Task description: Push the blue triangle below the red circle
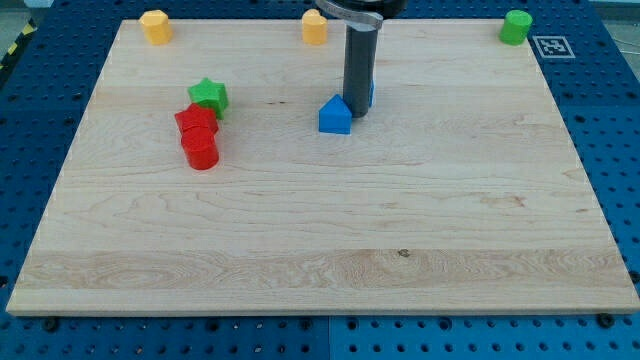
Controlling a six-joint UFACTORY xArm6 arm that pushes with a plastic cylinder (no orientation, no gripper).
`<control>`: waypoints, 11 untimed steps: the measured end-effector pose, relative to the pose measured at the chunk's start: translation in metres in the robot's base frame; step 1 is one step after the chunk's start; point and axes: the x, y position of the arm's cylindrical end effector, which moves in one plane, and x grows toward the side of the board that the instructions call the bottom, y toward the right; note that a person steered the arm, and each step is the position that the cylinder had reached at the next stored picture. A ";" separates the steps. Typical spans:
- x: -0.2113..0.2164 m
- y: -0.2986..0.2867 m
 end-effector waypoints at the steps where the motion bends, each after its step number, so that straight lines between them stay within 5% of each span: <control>1: 0.007 -0.009; 6: 0.057 -0.041; 11: 0.060 -0.080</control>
